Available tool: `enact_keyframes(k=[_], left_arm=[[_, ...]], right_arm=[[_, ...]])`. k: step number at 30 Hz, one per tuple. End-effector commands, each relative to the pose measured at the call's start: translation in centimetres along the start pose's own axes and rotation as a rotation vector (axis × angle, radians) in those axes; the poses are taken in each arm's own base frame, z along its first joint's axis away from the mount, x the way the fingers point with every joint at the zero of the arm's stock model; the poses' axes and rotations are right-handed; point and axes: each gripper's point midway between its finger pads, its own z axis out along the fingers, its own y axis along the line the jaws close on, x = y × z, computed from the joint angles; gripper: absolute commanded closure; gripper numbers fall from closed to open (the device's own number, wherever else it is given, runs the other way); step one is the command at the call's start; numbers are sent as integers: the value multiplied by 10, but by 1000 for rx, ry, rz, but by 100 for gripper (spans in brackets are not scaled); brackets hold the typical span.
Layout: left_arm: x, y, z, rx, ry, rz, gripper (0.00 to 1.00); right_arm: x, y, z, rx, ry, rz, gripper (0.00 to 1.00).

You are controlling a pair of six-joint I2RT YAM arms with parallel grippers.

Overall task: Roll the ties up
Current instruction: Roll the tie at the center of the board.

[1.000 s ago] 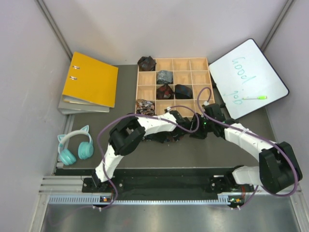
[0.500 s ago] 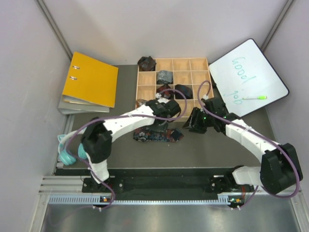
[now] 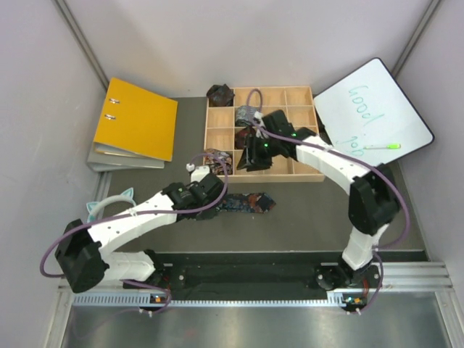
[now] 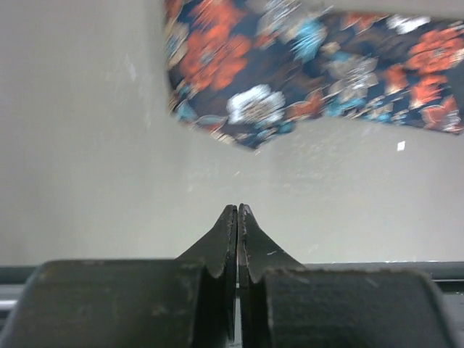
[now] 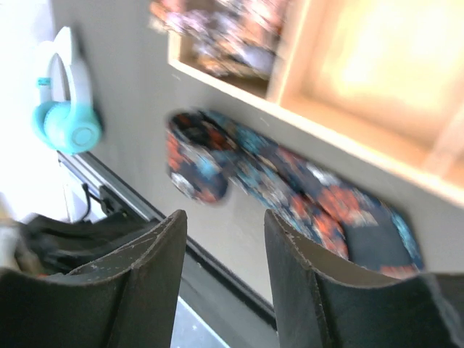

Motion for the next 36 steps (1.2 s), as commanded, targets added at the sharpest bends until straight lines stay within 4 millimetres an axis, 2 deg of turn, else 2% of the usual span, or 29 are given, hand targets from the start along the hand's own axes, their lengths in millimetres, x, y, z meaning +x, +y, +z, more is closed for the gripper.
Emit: enact_keyframes(k=[1, 2, 3, 4, 6, 7, 10, 14, 19, 24, 29, 36], left_arm=[[-3, -9, 1, 91, -47, -152, 100], [-2, -5, 3, 84, -49, -162, 100], [0, -3, 5, 90, -54, -174, 100], [1, -1, 7, 89, -55, -180, 100], [4, 2, 16, 106, -52, -196, 100], [6, 3, 19, 118, -41, -205, 100], [9, 4, 30, 147, -26, -234, 100], [8, 4, 38, 172, -33, -248, 100], [9, 2, 50, 168, -28, -252, 100], [10, 2, 62, 148, -26, -264, 100], [5, 7, 72, 107, -57, -276, 100], [-13, 8, 82, 53, -117, -283, 100]], right_arm=[[-6, 28, 34, 1, 60, -100, 55], [-4, 29, 40, 11, 80, -105, 57], [-12, 41, 45, -3, 67, -125, 57], [-7, 39, 60, 15, 93, -133, 58], [-11, 48, 69, 6, 90, -148, 59], [-7, 44, 81, 19, 112, -145, 60], [-10, 45, 91, 22, 107, -146, 62], [-2, 43, 111, 38, 123, -157, 67], [1, 43, 125, 41, 124, -156, 68], [13, 42, 134, 51, 145, -161, 68], [29, 37, 138, 61, 172, -143, 68], [43, 35, 135, 61, 198, -126, 69]])
